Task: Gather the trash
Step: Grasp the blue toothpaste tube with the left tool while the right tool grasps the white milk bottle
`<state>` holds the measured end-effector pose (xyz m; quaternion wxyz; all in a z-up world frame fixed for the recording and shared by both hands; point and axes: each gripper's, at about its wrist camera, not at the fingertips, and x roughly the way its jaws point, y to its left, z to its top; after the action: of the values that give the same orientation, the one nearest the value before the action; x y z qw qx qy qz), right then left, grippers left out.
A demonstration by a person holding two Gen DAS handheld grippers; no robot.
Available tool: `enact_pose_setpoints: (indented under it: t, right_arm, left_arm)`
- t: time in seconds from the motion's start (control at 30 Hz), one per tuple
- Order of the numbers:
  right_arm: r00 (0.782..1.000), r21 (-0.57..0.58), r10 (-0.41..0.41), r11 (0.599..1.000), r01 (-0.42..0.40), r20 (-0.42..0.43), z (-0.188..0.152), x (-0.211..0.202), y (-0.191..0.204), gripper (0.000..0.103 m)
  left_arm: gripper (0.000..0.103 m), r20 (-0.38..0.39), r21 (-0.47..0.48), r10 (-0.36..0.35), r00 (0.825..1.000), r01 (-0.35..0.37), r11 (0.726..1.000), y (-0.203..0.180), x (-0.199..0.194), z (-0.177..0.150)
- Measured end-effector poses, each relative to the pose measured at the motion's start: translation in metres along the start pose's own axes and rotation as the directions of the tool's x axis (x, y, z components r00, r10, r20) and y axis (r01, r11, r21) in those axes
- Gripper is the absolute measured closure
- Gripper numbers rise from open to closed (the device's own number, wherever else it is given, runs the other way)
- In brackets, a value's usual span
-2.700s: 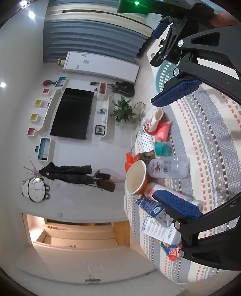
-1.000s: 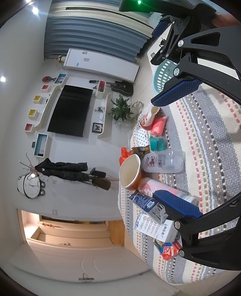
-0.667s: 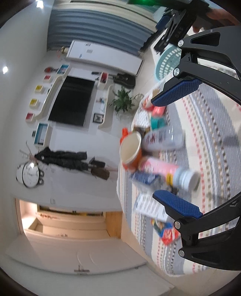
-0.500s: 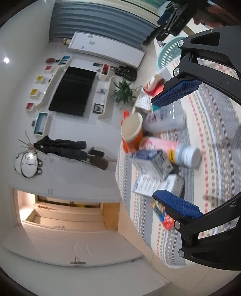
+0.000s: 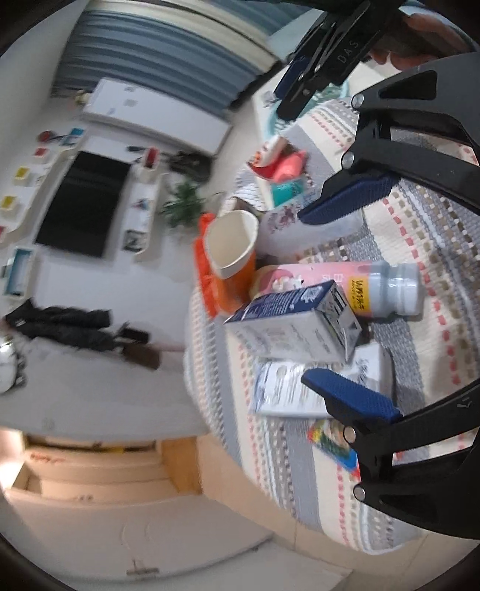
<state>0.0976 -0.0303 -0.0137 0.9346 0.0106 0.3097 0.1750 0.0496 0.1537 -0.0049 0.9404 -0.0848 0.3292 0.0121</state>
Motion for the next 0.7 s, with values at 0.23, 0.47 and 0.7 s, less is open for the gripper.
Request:
enact_pose_setpoints:
  t: [0.23,0.47,0.7]
  right_arm:
    - [0.988,0.025,0.085,0.996,-0.083,-0.129,0.007,0.041,0.016,0.051]
    - [0.974,-0.001,0.113,0.993,-0.115,-0.196,0.008,0.060,0.032,0.051]
    - [0.949,0.001,0.130,0.991,-0.136,-0.288,0.008,0.084,0.044,0.051]
  left_arm:
    - [0.034,-0.124,0.030,0.049,0.991,-0.045,0.999,-0.002,0.053,0.016]
    - [0.052,-0.167,0.054,0.114,0.979,-0.106,0.993,0.009,0.068,0.019]
    - [0.054,-0.164,-0.014,0.060,0.985,-0.063,0.998,0.030,0.055,0.015]
